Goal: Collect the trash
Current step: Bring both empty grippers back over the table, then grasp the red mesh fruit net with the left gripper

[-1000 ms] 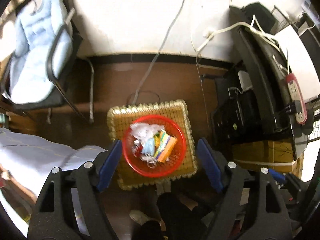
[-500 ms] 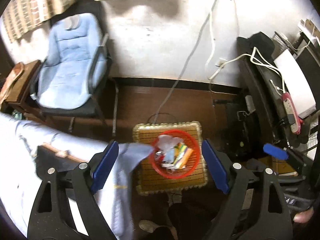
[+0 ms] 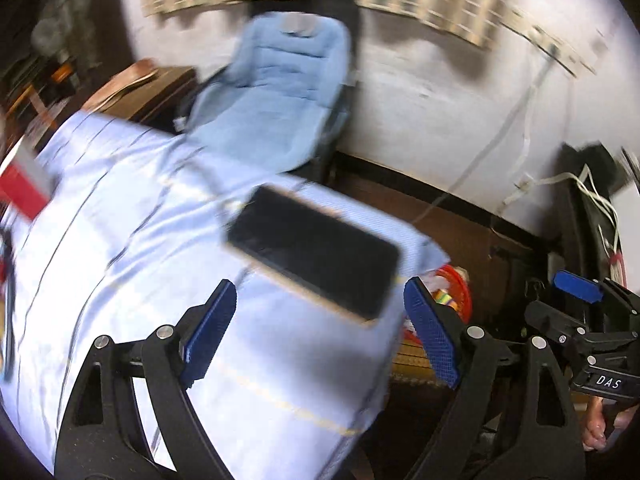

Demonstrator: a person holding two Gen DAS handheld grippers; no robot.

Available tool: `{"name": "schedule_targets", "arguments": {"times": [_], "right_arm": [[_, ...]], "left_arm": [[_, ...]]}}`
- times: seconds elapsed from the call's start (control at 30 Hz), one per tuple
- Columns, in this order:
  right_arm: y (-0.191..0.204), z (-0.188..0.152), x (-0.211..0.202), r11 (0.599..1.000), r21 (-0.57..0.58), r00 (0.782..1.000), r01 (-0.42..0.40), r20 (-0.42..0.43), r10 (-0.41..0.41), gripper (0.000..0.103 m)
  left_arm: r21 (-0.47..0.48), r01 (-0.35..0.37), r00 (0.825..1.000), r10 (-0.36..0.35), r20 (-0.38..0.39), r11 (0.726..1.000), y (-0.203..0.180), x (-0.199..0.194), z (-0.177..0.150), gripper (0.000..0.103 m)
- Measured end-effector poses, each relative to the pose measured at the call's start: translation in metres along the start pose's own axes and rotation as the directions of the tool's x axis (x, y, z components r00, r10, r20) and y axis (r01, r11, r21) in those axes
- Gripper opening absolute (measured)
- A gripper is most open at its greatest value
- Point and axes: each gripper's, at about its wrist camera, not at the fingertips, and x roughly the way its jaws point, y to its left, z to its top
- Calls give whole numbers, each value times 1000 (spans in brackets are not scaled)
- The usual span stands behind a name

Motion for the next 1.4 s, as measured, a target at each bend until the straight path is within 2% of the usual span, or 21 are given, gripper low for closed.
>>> {"name": "schedule_targets", "arguments": {"times": [0.17,0.37,0.57,0.8,1.03,1.1,1.27,1.4], "right_arm": [[60,8,13,988,-133,997,-73,-41,68,80],[137,4,24,944,-286,985,-163,-99,140,81],[205,-6,35,877,-405,963,-258,-180,200,81],[284,-37,44,762,-535,927,-365,-288,242,81],[344,-79,50,649,-616,888,-447,-391,241,81],[357,-90,51,618,-635,879,-464,-414,235,81],[375,-113,50,556,-670,865,-491,-452,219,81],[380,-123,50,532,-686,862,-496,-465,203,82]], "left_arm": [[-132,-76,997,77,5,988,60,-25,-29,83],[-287,-161,986,165,-11,944,123,-56,-74,83],[-433,-243,968,248,-47,868,173,-87,-128,84],[-576,-326,939,325,-110,749,223,-122,-195,85],[-681,-382,917,345,-198,625,256,-144,-265,85],[-701,-390,914,342,-216,597,262,-147,-280,85],[-737,-397,912,327,-249,547,269,-150,-308,85],[-750,-390,916,308,-257,535,274,-146,-318,85]]}}
